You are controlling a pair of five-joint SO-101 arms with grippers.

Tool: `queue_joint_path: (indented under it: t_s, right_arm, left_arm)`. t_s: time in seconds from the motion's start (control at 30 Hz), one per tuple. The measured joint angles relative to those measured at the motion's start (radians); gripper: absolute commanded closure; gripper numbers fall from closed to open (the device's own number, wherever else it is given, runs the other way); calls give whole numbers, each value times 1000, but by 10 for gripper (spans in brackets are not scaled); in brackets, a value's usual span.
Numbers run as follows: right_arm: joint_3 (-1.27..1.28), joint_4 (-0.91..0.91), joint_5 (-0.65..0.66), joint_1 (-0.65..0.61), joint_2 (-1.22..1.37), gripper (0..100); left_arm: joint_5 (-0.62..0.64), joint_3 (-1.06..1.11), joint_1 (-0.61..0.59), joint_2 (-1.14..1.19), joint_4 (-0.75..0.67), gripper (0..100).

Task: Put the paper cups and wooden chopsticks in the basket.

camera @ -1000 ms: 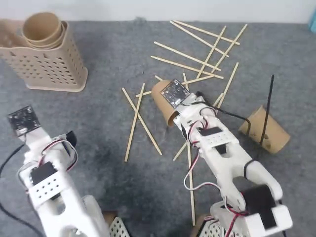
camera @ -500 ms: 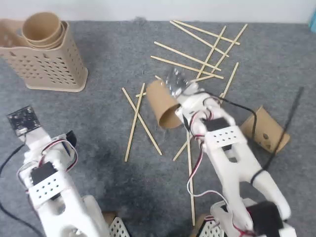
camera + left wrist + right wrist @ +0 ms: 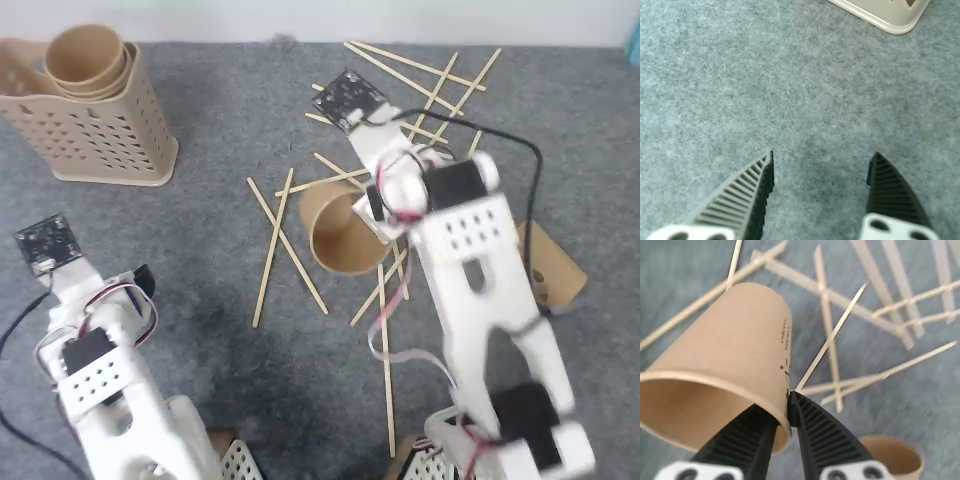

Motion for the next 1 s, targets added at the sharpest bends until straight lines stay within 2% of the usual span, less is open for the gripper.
queue_joint_path:
  t_s: [0.13, 0.4, 0.5, 0.67, 0.83, 1.0]
  right_arm:
    - [-199, 183, 18, 0, 218, 990]
    - [-265, 192, 21, 21, 470, 981]
    - [-267, 192, 21, 18, 514, 904]
    - [-273, 192, 25, 18, 519, 736]
    - [-276, 192, 40, 18, 448, 751]
    - [-276, 192, 38, 35, 227, 779]
  left_arm:
    - [0, 0, 0, 0, 0, 716]
    - [0, 5, 0, 0, 0, 716]
    - [0, 8, 0, 0, 0, 716]
    - [0, 17, 0, -3, 0, 716]
    - [0, 17, 0, -3, 0, 716]
    - [-3, 17, 0, -3, 0, 716]
